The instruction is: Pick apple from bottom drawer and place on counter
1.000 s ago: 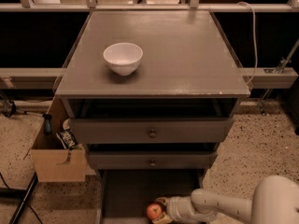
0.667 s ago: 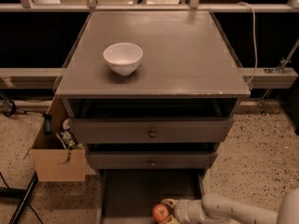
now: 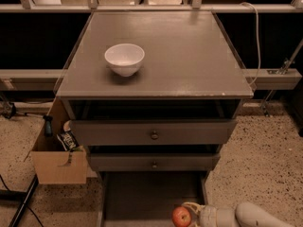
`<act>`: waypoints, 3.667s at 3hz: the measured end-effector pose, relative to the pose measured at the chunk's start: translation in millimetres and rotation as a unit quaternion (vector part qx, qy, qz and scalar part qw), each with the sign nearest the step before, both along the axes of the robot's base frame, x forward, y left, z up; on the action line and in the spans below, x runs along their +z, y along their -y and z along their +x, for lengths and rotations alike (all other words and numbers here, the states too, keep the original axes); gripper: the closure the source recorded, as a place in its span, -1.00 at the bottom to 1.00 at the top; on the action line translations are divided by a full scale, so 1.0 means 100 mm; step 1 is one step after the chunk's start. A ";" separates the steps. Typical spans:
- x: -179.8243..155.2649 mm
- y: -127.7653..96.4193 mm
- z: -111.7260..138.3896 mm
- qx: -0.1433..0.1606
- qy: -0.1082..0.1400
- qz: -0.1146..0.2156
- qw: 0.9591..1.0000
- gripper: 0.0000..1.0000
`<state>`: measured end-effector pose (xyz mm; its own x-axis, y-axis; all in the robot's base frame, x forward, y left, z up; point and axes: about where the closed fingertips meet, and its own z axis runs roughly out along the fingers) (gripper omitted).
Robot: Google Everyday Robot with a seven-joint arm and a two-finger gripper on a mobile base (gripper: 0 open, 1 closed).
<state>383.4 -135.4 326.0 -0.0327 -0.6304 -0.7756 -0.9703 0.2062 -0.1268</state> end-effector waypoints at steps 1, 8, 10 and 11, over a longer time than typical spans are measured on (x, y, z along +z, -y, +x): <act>0.58 0.25 -0.17 -0.019 0.024 -0.012 0.999 1.00; 3.91 0.29 0.45 -0.037 0.227 -0.043 0.972 1.00; 4.45 0.37 0.65 -0.053 0.244 -0.025 0.968 1.00; 4.44 0.42 0.72 -0.079 0.253 -0.025 0.964 1.00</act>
Offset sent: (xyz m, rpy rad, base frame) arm -0.0218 -0.0599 0.1647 -0.0677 -0.1548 -0.1237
